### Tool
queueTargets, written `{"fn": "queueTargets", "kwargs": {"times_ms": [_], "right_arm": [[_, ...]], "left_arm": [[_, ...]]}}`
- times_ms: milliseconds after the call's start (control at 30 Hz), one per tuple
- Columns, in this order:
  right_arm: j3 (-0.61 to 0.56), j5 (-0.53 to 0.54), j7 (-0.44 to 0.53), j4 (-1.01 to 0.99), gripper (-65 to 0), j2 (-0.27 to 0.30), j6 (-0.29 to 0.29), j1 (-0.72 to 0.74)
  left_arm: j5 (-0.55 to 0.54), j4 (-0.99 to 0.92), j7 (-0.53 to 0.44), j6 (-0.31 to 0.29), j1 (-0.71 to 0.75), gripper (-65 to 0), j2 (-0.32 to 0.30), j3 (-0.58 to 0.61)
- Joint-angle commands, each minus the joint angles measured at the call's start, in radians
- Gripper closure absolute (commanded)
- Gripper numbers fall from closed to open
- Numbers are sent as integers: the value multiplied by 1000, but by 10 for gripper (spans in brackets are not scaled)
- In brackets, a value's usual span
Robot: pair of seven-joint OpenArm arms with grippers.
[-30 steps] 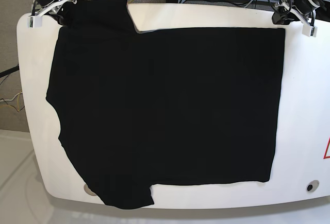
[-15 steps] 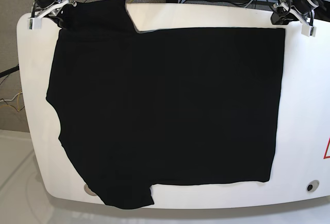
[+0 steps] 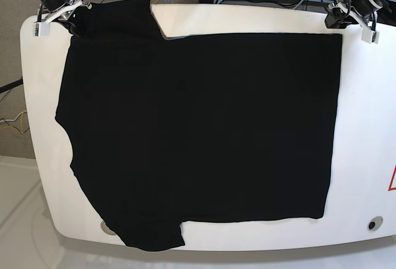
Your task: Fold the T-shirt properly
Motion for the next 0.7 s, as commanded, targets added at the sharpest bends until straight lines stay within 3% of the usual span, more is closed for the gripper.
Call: {"fn": "queueTargets", "kwargs": {"times_ms": [0, 300, 667], "right_arm": [[7, 14, 16, 15, -6, 11, 7, -9], [8, 13, 16, 14, -8, 11, 7, -8], [6, 5, 25, 10, -7, 9, 7, -1]], "left_arm": [[-15, 13, 9, -5, 2, -177, -15, -2], [-12, 15, 13, -5, 4, -236, -15, 0], [5, 4, -63, -5, 9, -197, -11, 1]]}}
